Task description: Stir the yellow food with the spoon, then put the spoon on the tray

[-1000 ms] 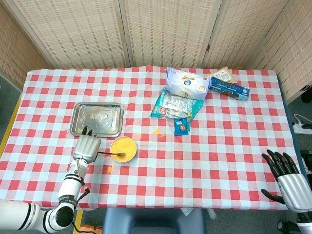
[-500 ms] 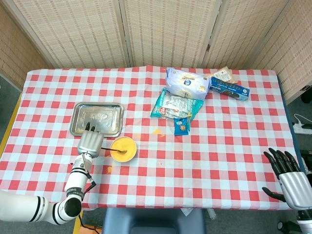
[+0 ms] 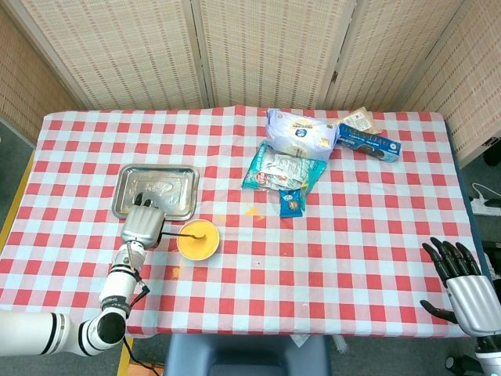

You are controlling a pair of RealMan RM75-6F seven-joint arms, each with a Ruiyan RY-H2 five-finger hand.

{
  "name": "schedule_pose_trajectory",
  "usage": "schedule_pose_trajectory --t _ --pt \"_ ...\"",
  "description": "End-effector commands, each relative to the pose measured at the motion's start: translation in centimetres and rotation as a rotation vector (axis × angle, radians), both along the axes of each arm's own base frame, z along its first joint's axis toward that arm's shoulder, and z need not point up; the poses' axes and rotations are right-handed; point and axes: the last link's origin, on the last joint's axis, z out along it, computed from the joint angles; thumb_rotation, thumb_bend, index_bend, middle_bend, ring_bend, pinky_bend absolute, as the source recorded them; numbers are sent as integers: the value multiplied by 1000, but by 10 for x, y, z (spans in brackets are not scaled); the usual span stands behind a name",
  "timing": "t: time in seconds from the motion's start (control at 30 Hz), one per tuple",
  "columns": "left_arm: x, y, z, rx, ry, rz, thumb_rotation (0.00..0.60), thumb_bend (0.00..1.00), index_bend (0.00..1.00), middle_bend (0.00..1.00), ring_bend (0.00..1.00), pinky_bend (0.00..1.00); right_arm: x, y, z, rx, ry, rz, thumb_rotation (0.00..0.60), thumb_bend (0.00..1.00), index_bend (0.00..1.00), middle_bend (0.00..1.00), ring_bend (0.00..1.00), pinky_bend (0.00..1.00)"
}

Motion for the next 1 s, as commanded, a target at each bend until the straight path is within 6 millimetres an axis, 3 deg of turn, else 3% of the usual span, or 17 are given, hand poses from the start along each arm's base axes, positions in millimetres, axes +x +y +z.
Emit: schedule_pose_trajectory --t 0.03,0.3,0.57,1.0 --pt "-2 -4 3 -4 2 -1 600 484 880 395 151 11 0 1 1 -2 -2 1 600 0 0 0 0 0" --pt "-5 -19 -2 -42 23 -14 600 485 880 394 151 11 2 3 0 2 -4 13 600 0 0 0 0 0" --pt "-3 -20 -7 -47 38 -20 600 486 880 393 151 11 1 4 2 -3 -8 14 600 0 0 0 0 0" --pt "-3 5 -14 -18 57 13 600 487 880 394 152 15 -1 1 5 -13 -13 3 600 0 0 0 0 0"
